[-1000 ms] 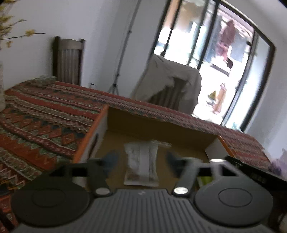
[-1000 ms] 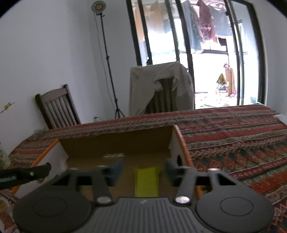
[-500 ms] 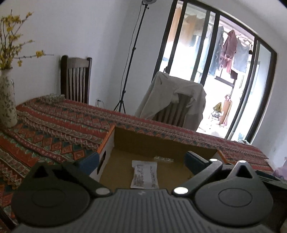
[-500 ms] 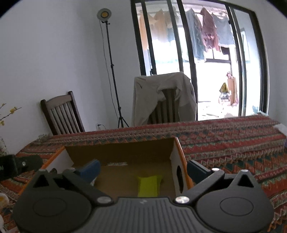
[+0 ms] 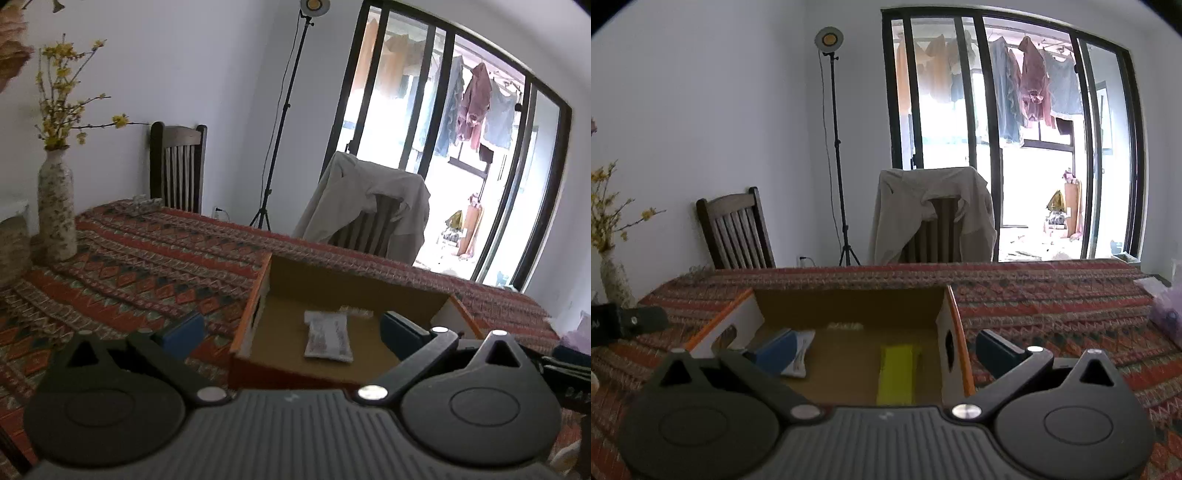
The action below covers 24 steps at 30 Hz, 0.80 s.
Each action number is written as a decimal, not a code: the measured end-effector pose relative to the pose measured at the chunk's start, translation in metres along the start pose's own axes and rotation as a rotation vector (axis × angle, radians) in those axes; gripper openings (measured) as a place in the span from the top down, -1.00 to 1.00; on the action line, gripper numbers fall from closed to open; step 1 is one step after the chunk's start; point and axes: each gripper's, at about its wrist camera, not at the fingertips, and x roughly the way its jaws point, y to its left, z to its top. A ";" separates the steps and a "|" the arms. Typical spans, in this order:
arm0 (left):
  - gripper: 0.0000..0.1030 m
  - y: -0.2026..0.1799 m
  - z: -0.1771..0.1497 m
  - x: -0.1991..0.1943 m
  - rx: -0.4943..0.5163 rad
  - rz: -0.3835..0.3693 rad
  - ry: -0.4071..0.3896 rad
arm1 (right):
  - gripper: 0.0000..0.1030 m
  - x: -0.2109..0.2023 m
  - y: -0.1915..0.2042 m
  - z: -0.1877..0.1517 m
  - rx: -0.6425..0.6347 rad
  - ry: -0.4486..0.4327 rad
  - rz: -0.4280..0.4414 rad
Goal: Organize snacks
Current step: 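Move both open grippers from the box back to the snack pile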
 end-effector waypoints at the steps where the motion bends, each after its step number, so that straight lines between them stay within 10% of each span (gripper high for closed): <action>1: -1.00 0.003 -0.003 -0.004 0.002 0.000 0.006 | -1.00 -0.005 0.000 -0.004 -0.001 0.004 0.001; 24: -1.00 0.057 -0.103 -0.075 0.031 -0.046 0.110 | -1.00 -0.073 0.016 -0.108 -0.095 0.165 0.036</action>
